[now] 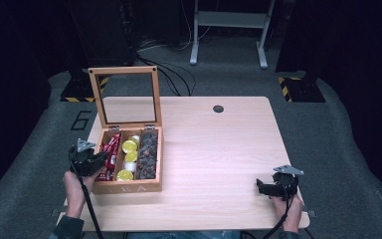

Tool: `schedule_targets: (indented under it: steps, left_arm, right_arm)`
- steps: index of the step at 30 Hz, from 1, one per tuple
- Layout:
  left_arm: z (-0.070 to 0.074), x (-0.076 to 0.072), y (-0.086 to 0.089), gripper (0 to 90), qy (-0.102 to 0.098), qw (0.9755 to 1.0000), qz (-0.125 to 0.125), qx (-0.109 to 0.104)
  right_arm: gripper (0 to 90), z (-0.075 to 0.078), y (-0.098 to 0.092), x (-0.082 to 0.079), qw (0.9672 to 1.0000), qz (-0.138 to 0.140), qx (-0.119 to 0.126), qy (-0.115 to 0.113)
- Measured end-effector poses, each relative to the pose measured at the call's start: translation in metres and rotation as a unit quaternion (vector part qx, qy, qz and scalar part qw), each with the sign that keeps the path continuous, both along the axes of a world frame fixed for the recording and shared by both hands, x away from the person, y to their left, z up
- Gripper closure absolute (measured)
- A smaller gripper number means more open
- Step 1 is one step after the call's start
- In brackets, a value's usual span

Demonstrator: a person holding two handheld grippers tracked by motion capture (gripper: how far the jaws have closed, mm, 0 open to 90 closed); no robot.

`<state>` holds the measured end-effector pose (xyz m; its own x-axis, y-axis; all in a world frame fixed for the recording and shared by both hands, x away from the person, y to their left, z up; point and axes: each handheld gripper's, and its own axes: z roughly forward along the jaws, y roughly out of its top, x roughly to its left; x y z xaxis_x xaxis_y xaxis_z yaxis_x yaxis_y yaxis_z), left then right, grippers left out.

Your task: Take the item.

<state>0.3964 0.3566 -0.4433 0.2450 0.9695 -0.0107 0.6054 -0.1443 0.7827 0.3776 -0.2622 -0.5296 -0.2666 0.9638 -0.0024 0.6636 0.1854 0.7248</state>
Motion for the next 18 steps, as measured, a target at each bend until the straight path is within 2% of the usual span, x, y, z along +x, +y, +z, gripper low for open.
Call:
schedule_targets:
  steps: [4,18]
  left_arm:
    - [0.008,-0.003,-0.002,82.0,-0.013,0.9999,-0.006,-0.002]
    - [0.026,-0.007,-0.007,82.0,-0.031,0.9993,-0.018,-0.013]
  right_arm:
    - [2.4,0.000,0.000,0.000,1.0000,0.001,0.000,0.000]
    - [2.4,0.000,0.000,0.000,1.0000,0.001,0.000,0.000]
